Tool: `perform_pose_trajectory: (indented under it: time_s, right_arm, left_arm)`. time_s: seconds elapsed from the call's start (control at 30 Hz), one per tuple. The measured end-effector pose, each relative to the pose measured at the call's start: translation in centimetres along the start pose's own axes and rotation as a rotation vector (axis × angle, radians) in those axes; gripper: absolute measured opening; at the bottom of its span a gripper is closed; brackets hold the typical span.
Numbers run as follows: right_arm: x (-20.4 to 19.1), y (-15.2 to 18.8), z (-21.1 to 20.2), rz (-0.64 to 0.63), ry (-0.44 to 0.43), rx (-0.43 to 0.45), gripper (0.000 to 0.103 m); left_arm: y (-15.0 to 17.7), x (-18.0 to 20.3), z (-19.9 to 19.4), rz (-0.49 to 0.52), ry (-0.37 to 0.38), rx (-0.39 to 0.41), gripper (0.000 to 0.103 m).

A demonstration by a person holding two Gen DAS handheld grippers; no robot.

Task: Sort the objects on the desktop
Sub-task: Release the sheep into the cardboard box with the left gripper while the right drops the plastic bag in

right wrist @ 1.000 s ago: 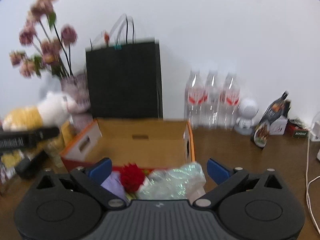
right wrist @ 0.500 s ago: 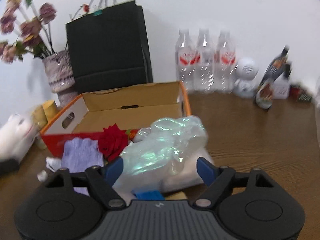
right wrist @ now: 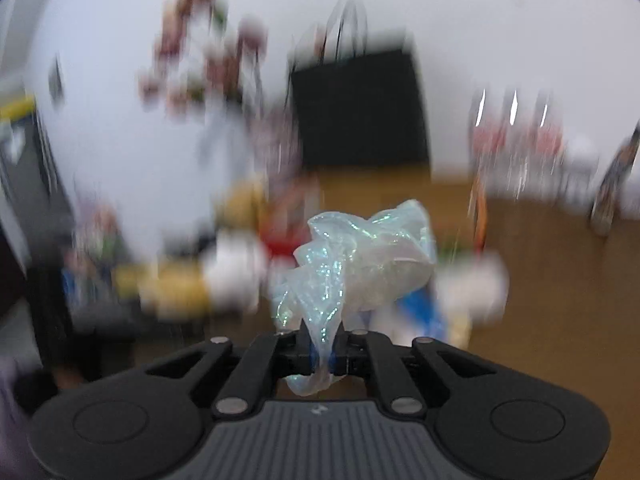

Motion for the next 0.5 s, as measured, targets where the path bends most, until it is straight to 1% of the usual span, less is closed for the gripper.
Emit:
perform_pose_trajectory:
  time_s: [0.07,0.1,0.13,0.17,0.2,0.23,0.27,0.3,0.4,0.47,0.5]
  right_arm:
    - [-0.8,3.2,1.5,-0.024,-0.001,-0.106,0.017]
    - [-0.6,3.6,1.7,-0.012,0.022,-0.115,0.036]
    - [-0.3,3.5,1.3,0.007,0.036,-0.095,0.057]
    - [-0.1,3.4,0.8,0.026,0.051,-0.075,0.066]
    - [0.0,3.2,0.3,0.045,0.051,-0.05,0.082]
    - [0.1,2.9,-0.2,0.065,0.03,-0.018,0.092]
    - [0.0,2.7,-0.4,0.072,0.012,0.003,0.092]
    - [-0.2,2.6,0.0,0.056,0.017,0.001,0.092]
    - [-1.1,2.6,2.0,-0.014,0.096,-0.033,0.09]
    - [-2.0,2.8,3.3,-0.046,0.097,-0.062,0.082]
    - [-2.3,2.9,4.1,-0.05,0.1,-0.077,0.064]
  left_arm:
    - [1.6,0.5,0.2,0.001,0.019,-0.048,0.096]
    - [2.5,0.7,0.3,0.004,0.023,-0.074,0.096]
    - [3.2,0.9,0.4,0.016,0.023,-0.09,0.096]
    - [3.6,1.0,0.3,0.021,0.018,-0.098,0.096]
    - [3.9,1.0,0.3,0.022,0.011,-0.104,0.098]
    - [4.3,1.0,0.2,0.023,0.003,-0.11,0.099]
    - [4.6,1.0,0.2,0.017,0.0,-0.118,0.1]
    - [4.7,1.0,0.3,0.011,-0.001,-0.126,0.101]
    - [5.0,1.0,0.2,0.015,-0.007,-0.142,0.103]
    - [5.3,0.9,0.1,0.021,-0.023,-0.142,0.102]
    - [5.5,0.8,0.2,0.021,-0.039,-0.145,0.102]
Point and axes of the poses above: each gripper's, at about its wrist camera, not at the fingertips, and z roughly the way its jaws point, x to its right, y to its underside, the point moved 6 cm from there along z, roughly the way its jaws point, and after that the axes turned 7 degrees about y, right-handed, at the moved point
